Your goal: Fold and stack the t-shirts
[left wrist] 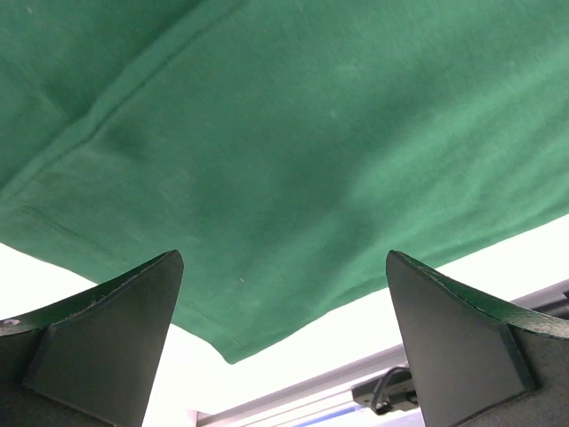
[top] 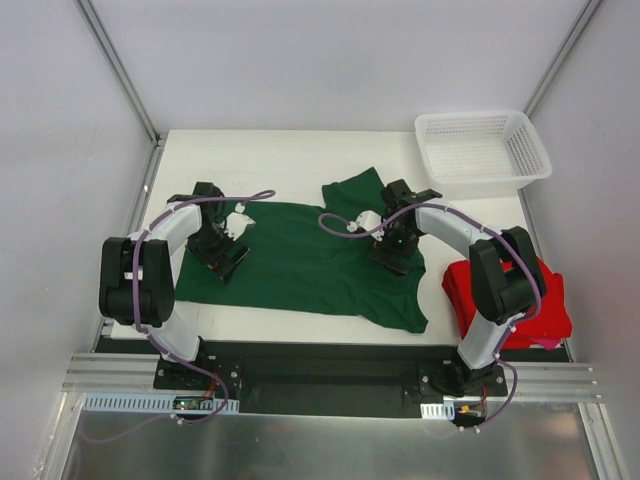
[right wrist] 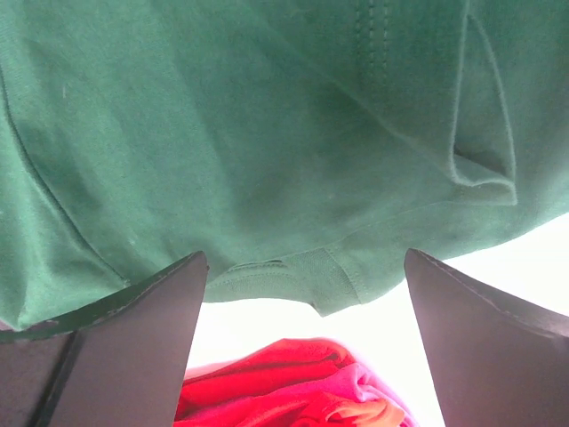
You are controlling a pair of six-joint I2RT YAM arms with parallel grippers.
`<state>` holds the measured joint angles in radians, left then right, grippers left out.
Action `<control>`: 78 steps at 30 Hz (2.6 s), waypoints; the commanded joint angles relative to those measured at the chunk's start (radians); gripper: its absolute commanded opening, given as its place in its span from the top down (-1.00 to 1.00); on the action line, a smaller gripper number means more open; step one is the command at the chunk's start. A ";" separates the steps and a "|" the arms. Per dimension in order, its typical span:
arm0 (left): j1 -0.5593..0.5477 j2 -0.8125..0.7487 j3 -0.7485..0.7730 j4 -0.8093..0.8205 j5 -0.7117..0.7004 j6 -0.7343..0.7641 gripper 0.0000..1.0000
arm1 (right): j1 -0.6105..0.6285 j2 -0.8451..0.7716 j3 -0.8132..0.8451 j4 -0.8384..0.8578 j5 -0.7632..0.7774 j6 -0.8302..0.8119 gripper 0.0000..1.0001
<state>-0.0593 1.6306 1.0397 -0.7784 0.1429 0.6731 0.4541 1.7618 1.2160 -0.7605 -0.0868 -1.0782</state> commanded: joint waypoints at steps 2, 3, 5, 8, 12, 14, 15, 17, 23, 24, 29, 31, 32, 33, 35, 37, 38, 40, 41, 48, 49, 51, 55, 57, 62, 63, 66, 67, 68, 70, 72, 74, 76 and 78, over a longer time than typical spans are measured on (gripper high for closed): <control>-0.007 0.066 0.011 0.047 -0.025 0.026 -0.99 | 0.005 0.002 -0.013 0.053 0.030 -0.025 -0.93; -0.005 0.078 0.016 0.050 -0.028 0.022 -0.99 | 0.003 0.008 -0.018 0.067 0.033 -0.029 -0.93; -0.004 0.113 0.028 0.051 -0.016 0.013 -0.98 | 0.005 0.036 -0.013 0.063 0.041 -0.025 -0.93; -0.004 0.144 0.022 0.051 -0.002 0.005 -0.99 | 0.005 0.065 0.000 0.046 0.036 -0.014 -0.93; -0.004 0.134 -0.003 0.051 0.001 0.008 -0.98 | 0.005 0.080 -0.001 0.024 0.022 -0.015 -0.93; -0.004 0.120 -0.024 0.050 -0.005 0.008 -0.99 | 0.005 0.090 -0.007 0.023 0.025 -0.015 -0.93; -0.004 0.114 -0.030 0.050 -0.003 0.006 -0.99 | 0.005 0.094 -0.006 0.018 0.025 -0.015 -0.93; -0.004 0.094 -0.053 0.047 -0.003 -0.006 -0.98 | 0.006 0.103 -0.007 0.012 0.027 -0.020 -0.93; -0.004 0.028 -0.122 0.033 0.003 -0.020 -0.99 | 0.005 0.113 -0.003 0.001 0.041 -0.051 -0.93; -0.004 0.020 -0.130 0.031 0.009 -0.023 -0.99 | 0.005 0.120 0.000 -0.002 0.044 -0.055 -0.93; -0.007 -0.028 -0.181 0.015 0.026 -0.035 -0.99 | 0.005 0.146 0.031 -0.030 0.051 -0.063 -0.93; -0.013 -0.047 -0.202 0.011 0.032 -0.033 -0.99 | 0.006 0.143 0.030 -0.030 0.052 -0.062 -0.93; -0.014 -0.054 -0.208 0.011 0.030 -0.033 -0.99 | 0.008 0.143 0.031 -0.034 0.050 -0.062 -0.93; -0.014 -0.061 -0.216 0.011 0.030 -0.033 -0.98 | 0.006 0.143 0.031 -0.039 0.050 -0.062 -0.93; -0.014 -0.072 -0.224 0.007 0.027 -0.035 -0.99 | 0.009 0.142 0.030 -0.051 0.050 -0.060 -0.93; -0.014 -0.084 -0.230 0.007 0.027 -0.033 -0.98 | 0.011 0.136 0.022 -0.060 0.048 -0.062 -0.93; -0.014 -0.087 -0.230 0.007 0.026 -0.033 -0.98 | 0.012 0.128 0.016 -0.063 0.048 -0.066 -0.93; -0.014 -0.090 -0.228 0.004 0.026 -0.035 -0.99 | 0.014 0.120 0.007 -0.056 0.062 -0.074 -0.93; -0.014 -0.092 -0.227 0.002 0.023 -0.035 -0.99 | 0.012 0.107 0.008 -0.051 0.067 -0.075 -0.93; -0.013 -0.167 -0.101 -0.042 0.050 -0.038 -0.98 | 0.014 0.049 0.175 -0.126 0.045 -0.031 -0.93; -0.013 -0.170 -0.083 -0.042 0.056 -0.053 -0.99 | 0.015 0.036 0.197 -0.113 0.042 -0.022 -0.93; -0.014 -0.167 -0.027 -0.044 0.081 -0.072 -0.99 | 0.029 -0.007 0.204 -0.053 0.038 0.011 -0.93; -0.014 -0.132 0.019 -0.041 0.107 -0.089 -0.99 | 0.058 0.004 0.208 0.033 0.045 0.018 -0.93; -0.014 -0.112 0.031 -0.036 0.104 -0.084 -0.99 | 0.063 0.036 0.238 0.026 0.032 0.020 -0.93; -0.014 -0.068 0.055 -0.025 0.089 -0.063 -0.98 | 0.061 0.084 0.192 0.160 0.001 0.001 -0.93; -0.014 -0.063 0.059 -0.024 0.086 -0.063 -0.99 | 0.070 0.087 0.177 0.208 0.001 -0.002 -0.93; -0.016 -0.052 0.066 -0.022 0.084 -0.063 -0.99 | 0.098 0.120 0.191 0.234 0.015 -0.009 -0.93; -0.017 -0.051 0.068 -0.021 0.090 -0.066 -0.98 | 0.101 0.129 0.191 0.243 0.022 -0.009 -0.93; -0.019 -0.049 0.069 -0.021 0.089 -0.067 -0.99 | 0.106 0.140 0.192 0.260 0.019 -0.011 -0.93; -0.028 -0.048 0.065 -0.022 0.089 -0.067 -0.99 | 0.112 0.145 0.206 0.273 0.016 0.007 -0.93; -0.034 -0.048 0.060 -0.022 0.087 -0.070 -0.98 | 0.120 0.139 0.215 0.286 -0.004 0.024 -0.93; -0.042 -0.048 0.053 -0.021 0.081 -0.067 -0.99 | 0.129 0.128 0.234 0.285 -0.040 0.049 -0.93; -0.046 -0.048 0.048 -0.016 0.078 -0.063 -0.99 | 0.141 0.117 0.247 0.270 -0.065 0.058 -0.93; -0.047 -0.046 0.046 -0.016 0.080 -0.061 -0.98 | 0.164 0.117 0.270 0.242 -0.064 0.066 -0.93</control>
<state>-0.0948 1.5826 1.0771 -0.7826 0.2081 0.6094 0.5861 1.9133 1.4170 -0.5076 -0.0948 -1.0534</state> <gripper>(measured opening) 0.993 0.963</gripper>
